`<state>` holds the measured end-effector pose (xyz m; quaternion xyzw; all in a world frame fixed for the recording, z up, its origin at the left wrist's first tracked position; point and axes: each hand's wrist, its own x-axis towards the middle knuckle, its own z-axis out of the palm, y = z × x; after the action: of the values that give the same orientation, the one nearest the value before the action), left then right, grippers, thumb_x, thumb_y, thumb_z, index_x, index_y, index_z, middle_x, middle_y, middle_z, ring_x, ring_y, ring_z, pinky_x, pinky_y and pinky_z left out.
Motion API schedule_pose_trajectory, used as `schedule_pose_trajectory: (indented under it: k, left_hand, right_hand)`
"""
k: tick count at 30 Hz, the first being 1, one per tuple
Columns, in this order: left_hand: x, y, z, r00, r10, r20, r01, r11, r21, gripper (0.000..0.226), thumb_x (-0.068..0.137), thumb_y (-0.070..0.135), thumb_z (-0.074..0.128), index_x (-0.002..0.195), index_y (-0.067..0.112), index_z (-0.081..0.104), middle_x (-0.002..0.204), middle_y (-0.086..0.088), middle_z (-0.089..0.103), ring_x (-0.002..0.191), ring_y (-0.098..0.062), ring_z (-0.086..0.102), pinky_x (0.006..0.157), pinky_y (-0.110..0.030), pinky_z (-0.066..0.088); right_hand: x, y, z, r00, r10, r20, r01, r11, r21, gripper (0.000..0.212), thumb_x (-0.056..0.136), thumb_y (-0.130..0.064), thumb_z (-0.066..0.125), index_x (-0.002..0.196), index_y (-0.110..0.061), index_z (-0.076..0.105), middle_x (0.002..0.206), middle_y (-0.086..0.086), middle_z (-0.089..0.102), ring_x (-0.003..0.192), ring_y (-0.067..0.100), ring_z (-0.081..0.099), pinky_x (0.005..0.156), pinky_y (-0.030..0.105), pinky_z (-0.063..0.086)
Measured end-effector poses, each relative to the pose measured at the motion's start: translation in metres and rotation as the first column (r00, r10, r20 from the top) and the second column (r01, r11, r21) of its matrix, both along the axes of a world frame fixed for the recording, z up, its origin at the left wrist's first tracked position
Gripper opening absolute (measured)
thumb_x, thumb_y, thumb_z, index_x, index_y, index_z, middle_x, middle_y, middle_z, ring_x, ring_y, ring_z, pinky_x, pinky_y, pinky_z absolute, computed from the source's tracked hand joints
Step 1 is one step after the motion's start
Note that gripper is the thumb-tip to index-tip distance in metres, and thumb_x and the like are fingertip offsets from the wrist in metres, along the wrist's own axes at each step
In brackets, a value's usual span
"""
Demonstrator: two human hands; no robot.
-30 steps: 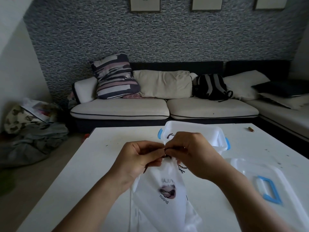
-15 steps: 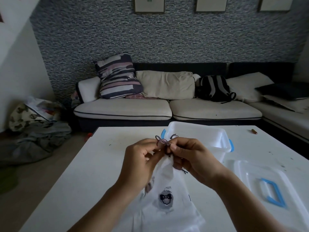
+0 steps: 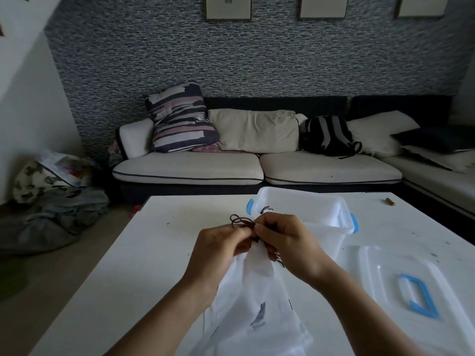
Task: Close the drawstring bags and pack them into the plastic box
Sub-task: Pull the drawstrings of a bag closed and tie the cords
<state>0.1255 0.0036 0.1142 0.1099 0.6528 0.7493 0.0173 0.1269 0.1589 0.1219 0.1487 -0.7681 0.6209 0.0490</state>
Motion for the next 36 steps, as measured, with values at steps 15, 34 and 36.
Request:
schedule_pose_trajectory:
  k: [15, 34, 36]
  left_hand:
    - [-0.008, 0.0, 0.0, 0.989, -0.077, 0.127, 0.064, 0.992, 0.105, 0.017, 0.09, 0.015, 0.066, 0.095, 0.006, 0.079, 0.098, -0.016, 0.075, 0.093, -0.027, 0.07, 0.09, -0.035, 0.053]
    - [-0.012, -0.022, 0.013, 0.999, 0.017, -0.042, -0.022, 0.991, -0.129, 0.015, 0.083, -0.005, 0.071, 0.093, 0.006, 0.078, 0.075, -0.017, 0.075, 0.066, -0.018, 0.069, 0.062, -0.023, 0.057]
    - [-0.011, -0.023, 0.013, 1.0, 0.0, -0.03, -0.004, 0.991, -0.134, 0.018, 0.086, -0.007, 0.068, 0.093, 0.008, 0.077, 0.071, -0.013, 0.072, 0.065, -0.015, 0.067, 0.062, -0.023, 0.056]
  right_hand:
    - [0.003, -0.002, 0.005, 0.975, -0.209, -0.076, 0.216, 0.97, 0.112, 0.029, 0.096, -0.011, 0.059, 0.068, -0.016, 0.062, 0.05, -0.011, 0.051, 0.047, 0.003, 0.042, 0.049, 0.017, 0.034]
    - [0.002, 0.004, 0.004, 0.994, -0.092, 0.054, 0.093, 0.996, -0.015, 0.028, 0.099, 0.0, 0.052, 0.072, -0.006, 0.057, 0.049, -0.01, 0.038, 0.047, 0.009, 0.032, 0.048, 0.021, 0.028]
    - [0.003, 0.004, 0.005, 0.995, -0.065, 0.07, 0.068, 0.997, -0.036, 0.027, 0.099, 0.002, 0.05, 0.074, -0.003, 0.056, 0.05, -0.008, 0.037, 0.047, 0.01, 0.03, 0.048, 0.021, 0.027]
